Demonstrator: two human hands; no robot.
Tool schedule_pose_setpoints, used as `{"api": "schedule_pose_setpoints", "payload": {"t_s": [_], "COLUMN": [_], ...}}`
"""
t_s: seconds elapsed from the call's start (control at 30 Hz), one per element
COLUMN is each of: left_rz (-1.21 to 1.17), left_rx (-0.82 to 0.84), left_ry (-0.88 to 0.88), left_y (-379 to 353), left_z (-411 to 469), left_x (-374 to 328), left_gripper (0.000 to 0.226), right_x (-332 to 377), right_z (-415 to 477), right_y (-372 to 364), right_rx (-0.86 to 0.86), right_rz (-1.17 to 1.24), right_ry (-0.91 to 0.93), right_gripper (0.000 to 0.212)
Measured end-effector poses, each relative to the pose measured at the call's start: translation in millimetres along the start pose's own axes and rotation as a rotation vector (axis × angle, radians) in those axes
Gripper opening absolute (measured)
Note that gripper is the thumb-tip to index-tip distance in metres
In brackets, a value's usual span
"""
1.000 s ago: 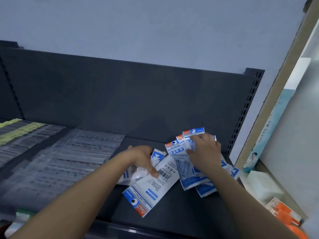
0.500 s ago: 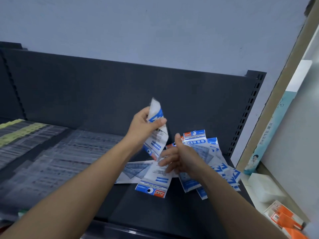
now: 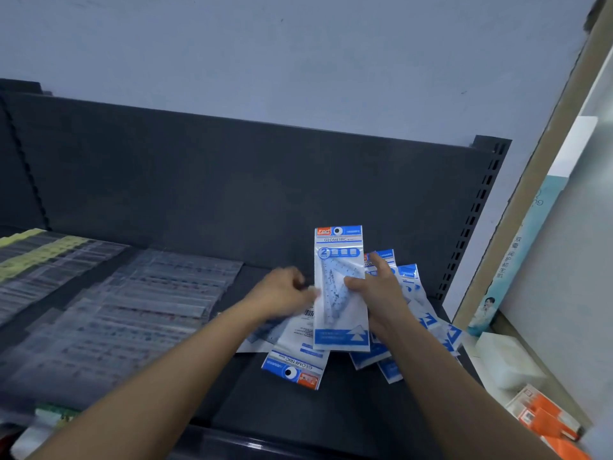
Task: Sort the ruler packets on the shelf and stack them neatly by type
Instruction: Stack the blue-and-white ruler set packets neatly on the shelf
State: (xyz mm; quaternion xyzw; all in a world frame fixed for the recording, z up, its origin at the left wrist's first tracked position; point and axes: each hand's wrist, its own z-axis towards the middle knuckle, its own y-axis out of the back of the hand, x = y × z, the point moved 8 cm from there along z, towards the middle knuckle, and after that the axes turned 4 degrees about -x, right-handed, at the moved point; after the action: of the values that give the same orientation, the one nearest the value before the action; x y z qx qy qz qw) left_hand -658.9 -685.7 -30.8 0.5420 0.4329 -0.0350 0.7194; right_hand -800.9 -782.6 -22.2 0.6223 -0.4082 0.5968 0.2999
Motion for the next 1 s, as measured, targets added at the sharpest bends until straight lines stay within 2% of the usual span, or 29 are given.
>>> {"api": "schedule_pose_setpoints", "payload": {"t_s": [0.07, 0.13, 0.2, 0.27, 0.33, 0.43, 0.5, 0.63, 0.7, 0.87, 1.0], "left_rz": [0.326, 0.497, 0.491, 0.31, 0.026, -0.414, -0.581, -0.791, -0.852, -0.955, -1.062], "left_rx": [0.24, 0.253, 0.204, 0.214, 0.208, 0.067, -0.052, -0.358, -0.417, -0.425, -0.273], "left_ry": [0.019, -0.008, 0.0, 0.05, 0.075, 0.15, 0.142, -0.032, -0.119, -0.193, -0.199], "left_y": [-24.1, -28.2, -22.1, -20.0, -19.0, -7.3, 4.3, 40.7, 52.8, 66.0, 59.8], "left_z": [-10.8, -14.3, -14.2, -11.5, -9.1, 0.1, 6.9, 10.1, 10.2, 13.9, 12.4], "left_x": [6.3, 2.7, -1.4, 2.8, 7.0, 18.2, 19.0, 5.5, 0.6, -0.3, -6.5], "left_gripper": [0.071, 0.072, 0.063, 0.048, 0.036, 0.026, 0.02, 0.033, 0.033, 0.06, 0.06], "right_x": [-0.2, 2.3, 5.9, 8.9, 9.9, 7.6, 4.6, 1.4, 3.2, 3.5, 4.7], "right_z": [2.6, 1.1, -0.5, -1.0, -0.1, 2.4, 4.8, 9.1, 10.3, 14.4, 18.1], "right_y": [4.4, 9.0, 12.7, 15.4, 17.7, 20.9, 23.4, 27.5, 29.0, 39.8, 42.7], "right_rx": [-0.035, -0.071, -0.099, -0.109, -0.121, -0.135, -0.153, -0.194, -0.212, -0.29, -0.299], "right_rz": [-0.072, -0.138, -0.161, -0.164, -0.165, -0.144, -0.102, -0.015, 0.014, 0.075, -0.006], "right_ry": [0.029, 0.055, 0.079, 0.097, 0.096, 0.076, 0.051, 0.02, 0.006, -0.017, 0.017], "right_gripper": [0.041, 0.022, 0.016, 0.018, 0.017, 0.018, 0.022, 0.013, 0.011, 0.011, 0.014]}}
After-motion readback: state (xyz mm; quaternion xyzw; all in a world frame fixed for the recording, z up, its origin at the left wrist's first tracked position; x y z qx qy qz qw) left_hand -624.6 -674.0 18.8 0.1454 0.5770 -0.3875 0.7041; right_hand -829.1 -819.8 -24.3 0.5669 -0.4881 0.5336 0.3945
